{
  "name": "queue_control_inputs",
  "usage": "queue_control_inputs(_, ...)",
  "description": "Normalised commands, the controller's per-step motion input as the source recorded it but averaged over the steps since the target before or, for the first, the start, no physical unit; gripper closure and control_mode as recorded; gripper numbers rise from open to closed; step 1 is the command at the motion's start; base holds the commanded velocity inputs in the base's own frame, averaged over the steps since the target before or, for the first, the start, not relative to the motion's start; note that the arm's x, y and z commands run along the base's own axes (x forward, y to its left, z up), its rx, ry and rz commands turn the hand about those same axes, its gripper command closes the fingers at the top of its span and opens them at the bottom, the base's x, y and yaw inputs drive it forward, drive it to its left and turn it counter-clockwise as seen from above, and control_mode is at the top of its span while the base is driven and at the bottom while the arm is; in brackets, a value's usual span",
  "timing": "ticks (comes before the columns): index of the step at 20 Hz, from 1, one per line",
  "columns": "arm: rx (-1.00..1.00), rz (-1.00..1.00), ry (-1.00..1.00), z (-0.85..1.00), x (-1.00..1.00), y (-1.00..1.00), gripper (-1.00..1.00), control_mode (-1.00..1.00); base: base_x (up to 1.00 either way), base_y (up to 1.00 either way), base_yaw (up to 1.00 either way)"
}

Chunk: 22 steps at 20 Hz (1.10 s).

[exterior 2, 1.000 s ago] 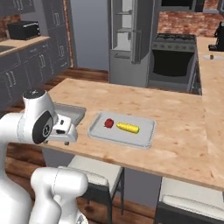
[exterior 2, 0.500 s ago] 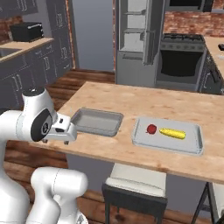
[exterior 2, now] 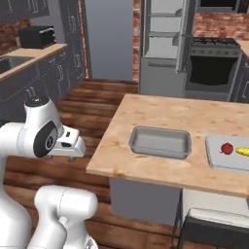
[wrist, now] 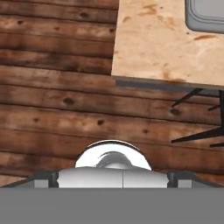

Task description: Place the cold items (bell pepper and corn) from the fridge in one tupperware on the dining counter. Place the warm items (kebab skewer and hot dog) in the stove area in another tupperware.

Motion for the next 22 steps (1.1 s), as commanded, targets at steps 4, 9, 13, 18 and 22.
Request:
queue_control_inputs(4,0.0,0.0,0.0,0.0,0.0,0.0,-1.0,1.0,0.17,1.0,-0.24)
queue_control_inputs(9,0.0,0.0,0.0,0.0,0.0,0.0,-1.0,1.0,0.65,1.0,-0.5)
queue_control_inputs(13,0.0,0.0,0.0,0.0,0.0,0.0,-1.0,1.0,0.84,1.0,-0.61)
queue_control_inputs(18,0.0,0.0,0.0,0.0,0.0,0.0,-1.0,1.0,0.89,1.0,-0.6)
queue_control_inputs(22,0.0,0.0,0.0,0.0,0.0,0.0,-1.0,1.0,0.88,1.0,-0.59)
